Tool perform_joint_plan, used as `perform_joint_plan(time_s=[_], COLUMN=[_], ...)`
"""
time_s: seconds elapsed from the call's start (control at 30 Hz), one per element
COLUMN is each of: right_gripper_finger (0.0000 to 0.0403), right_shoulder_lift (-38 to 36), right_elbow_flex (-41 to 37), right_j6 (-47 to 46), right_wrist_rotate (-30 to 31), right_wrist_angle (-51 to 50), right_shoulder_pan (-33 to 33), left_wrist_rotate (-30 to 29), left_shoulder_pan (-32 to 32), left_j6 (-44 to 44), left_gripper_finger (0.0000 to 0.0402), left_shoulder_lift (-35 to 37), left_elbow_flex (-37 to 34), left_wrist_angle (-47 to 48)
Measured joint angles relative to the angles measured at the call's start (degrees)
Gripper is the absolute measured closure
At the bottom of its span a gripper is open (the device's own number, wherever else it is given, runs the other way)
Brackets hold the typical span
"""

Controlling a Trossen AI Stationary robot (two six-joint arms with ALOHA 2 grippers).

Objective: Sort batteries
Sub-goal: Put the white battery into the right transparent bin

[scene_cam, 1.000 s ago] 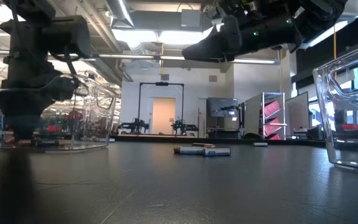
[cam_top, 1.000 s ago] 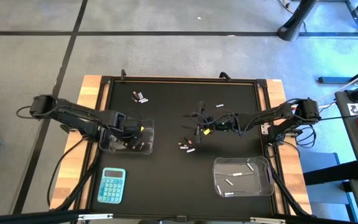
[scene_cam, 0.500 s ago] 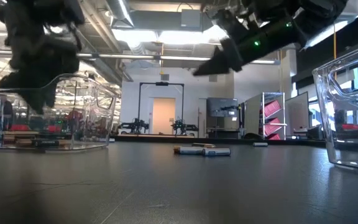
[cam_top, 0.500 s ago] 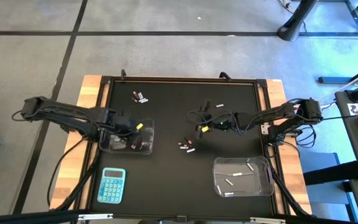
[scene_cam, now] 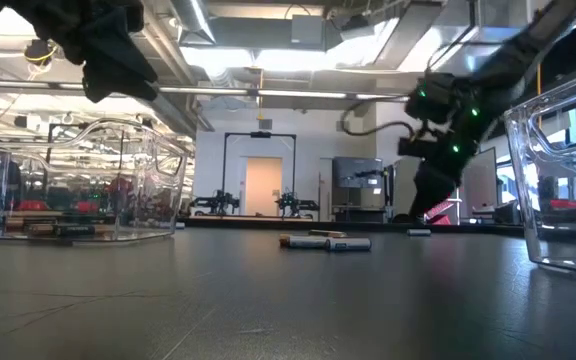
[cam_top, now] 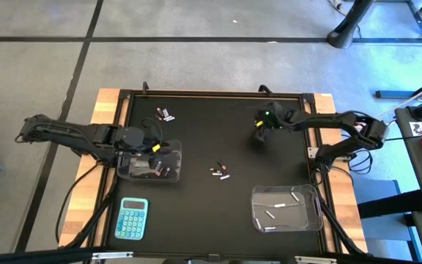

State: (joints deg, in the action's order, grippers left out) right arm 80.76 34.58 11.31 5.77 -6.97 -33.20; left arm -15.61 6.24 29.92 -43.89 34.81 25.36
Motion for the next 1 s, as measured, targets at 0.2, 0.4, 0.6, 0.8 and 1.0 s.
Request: perform_joint_plan(time_s=[0.2, 0.4, 0.6, 0.8, 1.0], right_gripper_finger=[0.0176, 0.0214, 0.0308, 0.0382, 0.0386], right_shoulder_lift=[0.10, 2.00, 4.79, 4.83, 4.99], right_elbow_flex=[-6.60, -9.53, -9.67, -9.93, -9.98], right_j6=[2.01, 4.51, 4.10, -0.52, -5.46], right_wrist_rotate=[-9.47, -11.79, -18.55, -19.87, -21.95], right_wrist_angle=[9.27, 13.45, 14.13, 19.22, 35.88], right_shoulder_pan=[-6.82, -9.02, -9.06, -2.59, 9.53], left_wrist_rotate=[-0.10, -1.04, -1.47, -2.90, -4.56], left_shoulder_pan=[1.30, 1.29, 1.29, 1.29, 1.29], left_j6=[-0.42, -0.40, -0.36, -2.10, -10.69], left_gripper_finger=[0.0247, 0.0247, 0.0247, 0.0247, 0.0247], left_shoulder_lift=[-0.49, -0.51, -0.51, -0.75, -2.39], left_elbow_flex=[-1.14, -1.62, -1.62, -1.62, -1.62], left_wrist_angle=[-1.66, -2.08, -2.05, -4.88, -14.20])
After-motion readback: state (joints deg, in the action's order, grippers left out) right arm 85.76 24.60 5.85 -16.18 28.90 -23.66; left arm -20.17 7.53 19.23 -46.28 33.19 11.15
